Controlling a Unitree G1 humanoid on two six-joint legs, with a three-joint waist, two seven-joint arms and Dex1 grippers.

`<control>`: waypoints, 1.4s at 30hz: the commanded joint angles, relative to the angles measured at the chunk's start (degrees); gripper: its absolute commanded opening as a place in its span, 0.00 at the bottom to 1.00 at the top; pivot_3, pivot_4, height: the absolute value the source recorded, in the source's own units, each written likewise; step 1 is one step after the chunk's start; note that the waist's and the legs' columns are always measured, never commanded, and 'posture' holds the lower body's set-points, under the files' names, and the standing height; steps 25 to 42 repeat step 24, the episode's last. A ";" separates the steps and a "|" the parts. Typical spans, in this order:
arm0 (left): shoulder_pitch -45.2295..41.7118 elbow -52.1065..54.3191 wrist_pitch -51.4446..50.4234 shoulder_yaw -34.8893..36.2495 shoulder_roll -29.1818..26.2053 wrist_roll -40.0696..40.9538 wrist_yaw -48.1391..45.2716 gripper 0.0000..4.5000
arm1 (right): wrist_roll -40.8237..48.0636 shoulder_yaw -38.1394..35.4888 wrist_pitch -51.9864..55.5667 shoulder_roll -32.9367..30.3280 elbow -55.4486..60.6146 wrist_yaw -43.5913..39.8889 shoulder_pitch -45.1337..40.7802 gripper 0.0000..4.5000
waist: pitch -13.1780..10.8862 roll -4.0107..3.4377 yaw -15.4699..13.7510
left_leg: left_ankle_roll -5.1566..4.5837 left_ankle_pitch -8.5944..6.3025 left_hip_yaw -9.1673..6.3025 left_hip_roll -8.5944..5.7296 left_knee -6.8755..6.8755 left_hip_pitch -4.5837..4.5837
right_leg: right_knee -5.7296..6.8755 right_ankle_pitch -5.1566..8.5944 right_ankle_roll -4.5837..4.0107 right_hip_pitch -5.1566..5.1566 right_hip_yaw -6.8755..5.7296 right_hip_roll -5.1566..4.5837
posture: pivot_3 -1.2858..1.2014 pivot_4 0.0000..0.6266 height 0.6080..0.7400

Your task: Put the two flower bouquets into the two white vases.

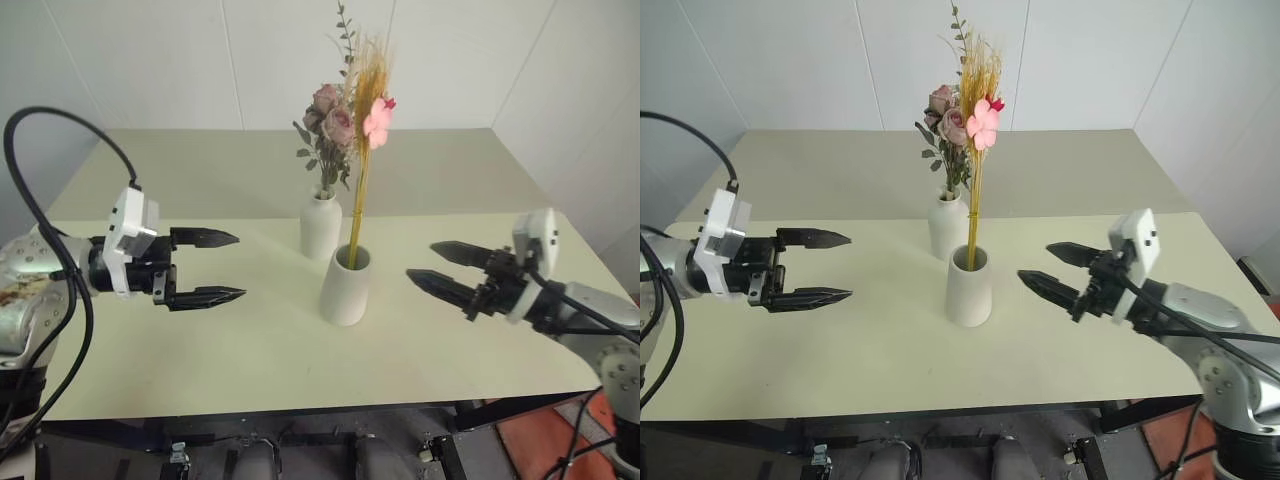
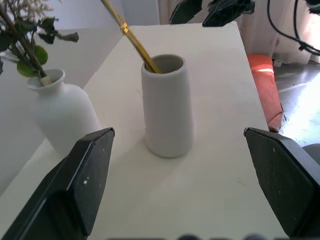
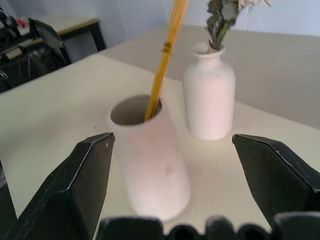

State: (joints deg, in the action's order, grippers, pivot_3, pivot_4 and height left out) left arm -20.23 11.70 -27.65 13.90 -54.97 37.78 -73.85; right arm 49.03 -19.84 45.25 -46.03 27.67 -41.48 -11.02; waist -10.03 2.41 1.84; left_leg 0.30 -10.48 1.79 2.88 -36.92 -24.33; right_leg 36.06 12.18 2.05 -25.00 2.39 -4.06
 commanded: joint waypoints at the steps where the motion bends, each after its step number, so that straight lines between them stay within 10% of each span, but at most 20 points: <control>1: 3.57 3.11 1.03 4.79 -0.62 -0.39 2.58 1.00 | -3.09 -4.59 -2.99 -4.98 0.10 -4.97 4.27 0.99 | 0.00 0.00 -0.27 | 0.00 0.00 0.00 0.01 -0.01 0.00 | 0.00 0.00 0.01 0.00 -0.01 0.01 | 0.52 0.24 1.00; 42: 5.28 4.04 0.62 6.19 -0.52 1.13 4.34 1.00 | -8.84 -11.07 -5.79 -14.38 -7.65 -13.99 6.32 0.99 | 0.00 0.01 -1.06 | 0.01 0.00 0.03 0.00 -0.03 0.11 | 0.00 0.02 0.00 0.08 0.00 0.00 | 0.52 0.24 1.00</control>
